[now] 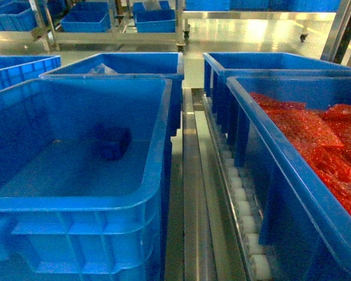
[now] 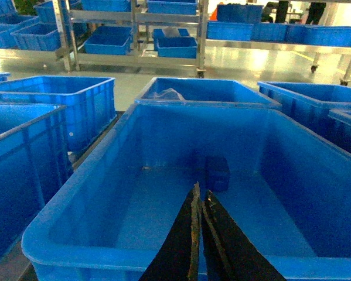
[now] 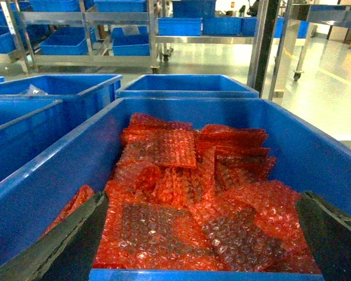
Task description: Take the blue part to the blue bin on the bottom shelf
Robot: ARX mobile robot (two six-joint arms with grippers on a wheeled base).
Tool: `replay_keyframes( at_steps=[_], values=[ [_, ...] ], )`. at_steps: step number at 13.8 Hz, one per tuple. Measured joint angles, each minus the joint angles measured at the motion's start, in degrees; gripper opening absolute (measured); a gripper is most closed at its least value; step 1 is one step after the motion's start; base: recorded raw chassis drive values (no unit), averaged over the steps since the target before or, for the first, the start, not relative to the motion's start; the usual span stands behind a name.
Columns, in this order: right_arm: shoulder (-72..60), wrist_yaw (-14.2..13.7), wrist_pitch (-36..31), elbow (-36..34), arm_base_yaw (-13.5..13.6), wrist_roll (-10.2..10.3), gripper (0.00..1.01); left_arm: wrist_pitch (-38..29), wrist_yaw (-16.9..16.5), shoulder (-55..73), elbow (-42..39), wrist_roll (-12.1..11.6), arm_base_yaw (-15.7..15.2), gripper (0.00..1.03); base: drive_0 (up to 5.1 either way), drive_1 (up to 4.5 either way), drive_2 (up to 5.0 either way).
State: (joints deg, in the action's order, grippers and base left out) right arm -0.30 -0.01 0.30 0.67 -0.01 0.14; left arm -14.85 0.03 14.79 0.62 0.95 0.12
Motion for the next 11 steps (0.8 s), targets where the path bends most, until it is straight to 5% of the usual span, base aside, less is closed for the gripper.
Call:
replay_keyframes(
  at_steps=[6,8,11],
  values=[
    [0.0,0.0,0.0,0.0,0.0,0.0,0.98,4.9,0.0,-4.9,0.0,0.0,0.0,0.02,0.0,0.00,0.0],
    [0.0,0.0,0.0,0.0,0.0,0.0,0.98,15.3,0.0,-14.1,0.0,0.0,0.0,0.02,0.0,0.00,0.0],
    [0.0,0.0,0.0,0.0,0.0,0.0,0.98,15.1,0.0,-14.4,0.0,-0.1,0.0,0.02,0.0,0.00,0.0]
  ],
)
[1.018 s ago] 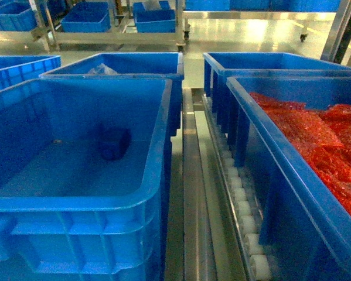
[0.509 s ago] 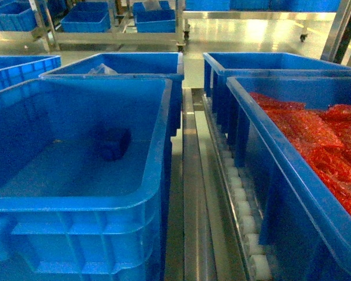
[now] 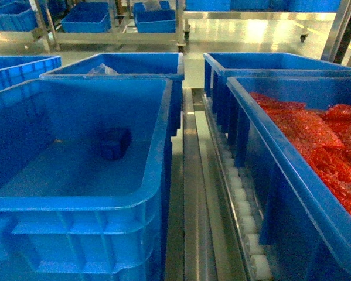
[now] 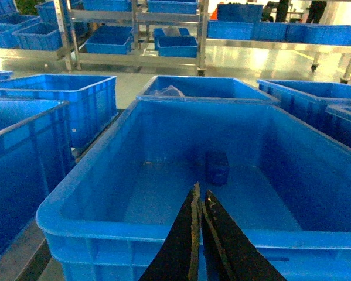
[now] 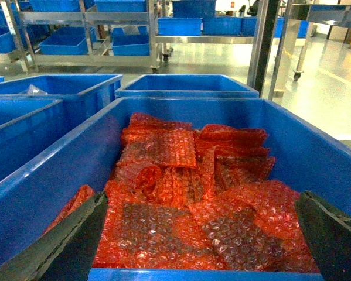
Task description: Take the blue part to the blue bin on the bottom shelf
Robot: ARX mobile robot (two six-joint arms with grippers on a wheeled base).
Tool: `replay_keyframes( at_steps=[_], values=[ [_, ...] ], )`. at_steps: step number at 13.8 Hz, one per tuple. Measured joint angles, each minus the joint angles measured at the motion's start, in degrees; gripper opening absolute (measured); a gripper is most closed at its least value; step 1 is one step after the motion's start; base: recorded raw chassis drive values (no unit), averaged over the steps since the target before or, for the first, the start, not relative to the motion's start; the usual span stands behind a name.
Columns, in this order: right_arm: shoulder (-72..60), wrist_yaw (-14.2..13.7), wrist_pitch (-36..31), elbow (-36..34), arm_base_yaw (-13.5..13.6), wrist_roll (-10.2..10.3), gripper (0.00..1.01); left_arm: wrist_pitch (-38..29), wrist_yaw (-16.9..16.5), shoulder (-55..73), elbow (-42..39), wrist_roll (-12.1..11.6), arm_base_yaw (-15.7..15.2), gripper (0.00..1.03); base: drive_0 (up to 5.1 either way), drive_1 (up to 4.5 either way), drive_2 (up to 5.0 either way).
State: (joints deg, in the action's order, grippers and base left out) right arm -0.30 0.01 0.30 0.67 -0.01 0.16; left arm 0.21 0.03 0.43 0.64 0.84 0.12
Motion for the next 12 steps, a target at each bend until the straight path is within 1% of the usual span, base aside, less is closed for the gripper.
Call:
replay_keyframes(
  at_steps=[2,3,6,7,8,10,12],
  values=[
    [0.0,0.0,0.0,0.0,0.0,0.0,0.98,0.1,0.0,0.0,0.0,0.0,0.0,0.02,0.0,0.00,0.0],
    [0.0,0.0,0.0,0.0,0.0,0.0,0.98,0.1,0.0,0.0,0.0,0.0,0.0,0.10,0.0,0.00,0.0],
    [0.0,0.0,0.0,0.0,0.0,0.0,0.98,0.0,0.0,0.0,0.0,0.0,0.0,0.47,0.0,0.00,0.0],
    [0.0,0.0,0.0,0.0,0.0,0.0,0.98,0.0,0.0,0.0,0.0,0.0,0.0,0.61,0.0,0.00,0.0],
    [0.0,0.0,0.0,0.0,0.0,0.0,0.98,0.1,0.0,0.0,0.0,0.0,0.0,0.72,0.0,0.00,0.0],
    [0.0,0.0,0.0,0.0,0.0,0.0,0.98,0.1,0.0,0.0,0.0,0.0,0.0,0.97,0.0,0.00,0.0],
    [0.0,0.0,0.0,0.0,0.0,0.0,0.98,0.1,0.0,0.0,0.0,0.0,0.0,0.98,0.0,0.00,0.0]
  ],
)
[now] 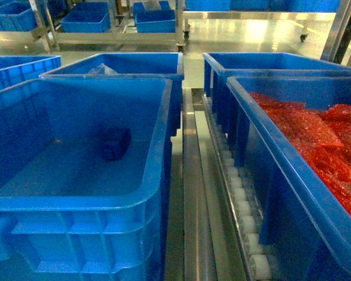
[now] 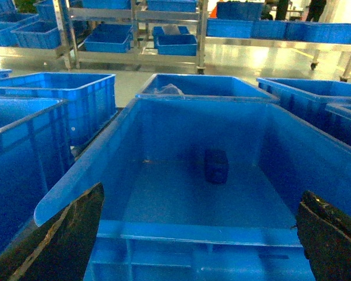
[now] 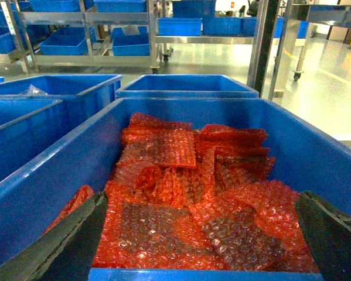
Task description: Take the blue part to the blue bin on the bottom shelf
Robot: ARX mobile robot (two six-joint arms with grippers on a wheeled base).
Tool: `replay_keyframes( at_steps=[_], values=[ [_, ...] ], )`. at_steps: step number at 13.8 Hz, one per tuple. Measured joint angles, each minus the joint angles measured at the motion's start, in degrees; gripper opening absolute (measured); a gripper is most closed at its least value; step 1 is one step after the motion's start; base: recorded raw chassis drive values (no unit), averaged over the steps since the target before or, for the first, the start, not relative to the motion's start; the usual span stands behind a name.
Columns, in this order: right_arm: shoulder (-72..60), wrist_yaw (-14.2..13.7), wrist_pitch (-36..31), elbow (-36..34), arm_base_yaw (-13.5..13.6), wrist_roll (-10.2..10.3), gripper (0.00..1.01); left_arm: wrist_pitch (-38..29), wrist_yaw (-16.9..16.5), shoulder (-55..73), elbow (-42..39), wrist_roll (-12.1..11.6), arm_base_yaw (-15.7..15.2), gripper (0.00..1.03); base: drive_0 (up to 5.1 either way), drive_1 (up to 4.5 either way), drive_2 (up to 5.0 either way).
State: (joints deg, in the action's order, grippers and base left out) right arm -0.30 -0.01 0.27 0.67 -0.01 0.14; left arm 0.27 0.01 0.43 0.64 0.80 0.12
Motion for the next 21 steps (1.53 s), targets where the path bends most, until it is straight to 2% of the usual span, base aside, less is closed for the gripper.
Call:
replay_keyframes(
  at_steps=[21],
  values=[
    [0.0,0.0,0.0,0.0,0.0,0.0,0.98,0.0,0.0,0.0,0.0,0.0,0.0,0.98,0.0,0.00,0.0]
  ],
)
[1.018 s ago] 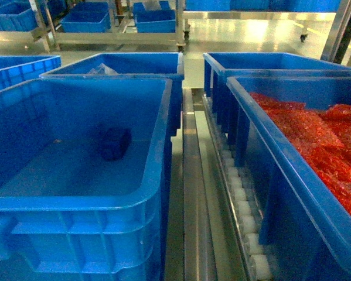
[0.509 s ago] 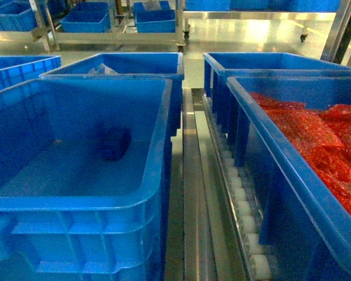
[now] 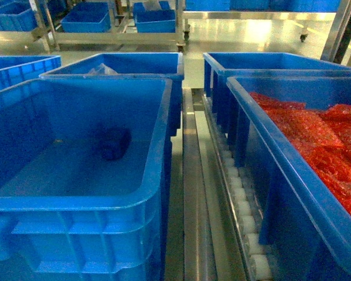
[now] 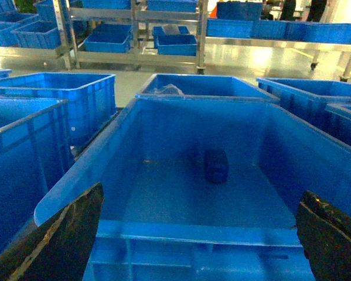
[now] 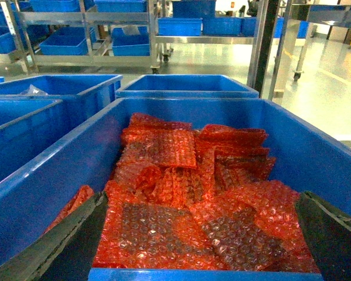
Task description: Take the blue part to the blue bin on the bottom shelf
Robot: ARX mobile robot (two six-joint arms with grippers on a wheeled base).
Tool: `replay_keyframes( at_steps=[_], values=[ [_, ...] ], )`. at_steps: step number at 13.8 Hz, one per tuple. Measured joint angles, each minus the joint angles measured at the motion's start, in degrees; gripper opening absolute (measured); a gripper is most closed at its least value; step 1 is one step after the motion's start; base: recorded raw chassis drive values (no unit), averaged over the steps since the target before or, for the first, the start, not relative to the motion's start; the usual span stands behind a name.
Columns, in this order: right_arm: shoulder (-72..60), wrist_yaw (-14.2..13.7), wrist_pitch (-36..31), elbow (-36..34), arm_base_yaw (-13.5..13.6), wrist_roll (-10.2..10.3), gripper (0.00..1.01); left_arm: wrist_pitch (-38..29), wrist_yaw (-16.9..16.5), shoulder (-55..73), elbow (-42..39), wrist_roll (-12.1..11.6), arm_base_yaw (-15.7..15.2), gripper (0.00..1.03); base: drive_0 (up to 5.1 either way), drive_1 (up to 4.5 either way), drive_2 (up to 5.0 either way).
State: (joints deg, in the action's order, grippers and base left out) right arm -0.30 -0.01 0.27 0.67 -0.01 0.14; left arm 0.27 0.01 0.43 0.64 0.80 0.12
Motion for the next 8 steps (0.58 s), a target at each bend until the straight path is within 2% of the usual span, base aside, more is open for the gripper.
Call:
replay_keyframes(
  at_steps=[8],
  values=[
    [0.0,0.0,0.0,0.0,0.0,0.0,0.98,0.0,0.0,0.0,0.0,0.0,0.0,0.98,0.0,0.00,0.0]
  ],
)
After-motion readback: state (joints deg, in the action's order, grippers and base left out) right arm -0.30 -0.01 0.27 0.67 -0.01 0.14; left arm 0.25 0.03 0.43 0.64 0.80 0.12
